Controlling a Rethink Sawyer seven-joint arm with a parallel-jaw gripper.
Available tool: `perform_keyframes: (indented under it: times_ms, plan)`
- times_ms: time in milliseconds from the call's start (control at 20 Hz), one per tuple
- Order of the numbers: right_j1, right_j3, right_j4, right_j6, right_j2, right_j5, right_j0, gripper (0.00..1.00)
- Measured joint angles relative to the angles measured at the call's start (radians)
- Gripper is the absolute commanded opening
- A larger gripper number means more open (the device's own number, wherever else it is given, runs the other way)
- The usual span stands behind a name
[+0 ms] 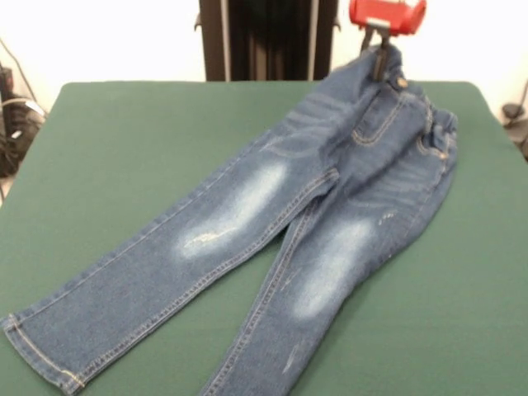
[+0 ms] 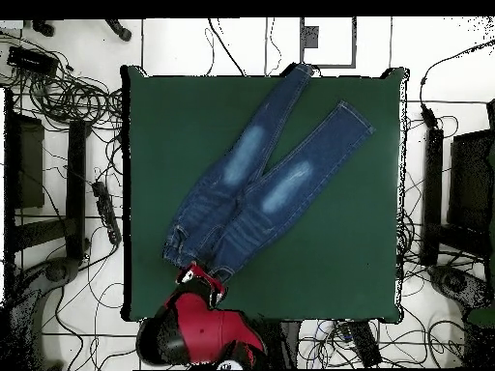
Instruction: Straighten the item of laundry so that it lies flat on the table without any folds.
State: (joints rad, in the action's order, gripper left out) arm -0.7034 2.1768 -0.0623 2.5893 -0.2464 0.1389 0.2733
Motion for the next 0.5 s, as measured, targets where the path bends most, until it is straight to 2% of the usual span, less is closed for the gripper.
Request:
perform_keyframes:
  times_ms: [200, 500]
  plan:
    - [-0.025, 0.016, 0.000, 0.000, -0.016, -0.013, 0.022, 0.00]
    - [-0.003, 0.017, 0.020, 0.000, -0.086, -0.013, 0.106, 0.00]
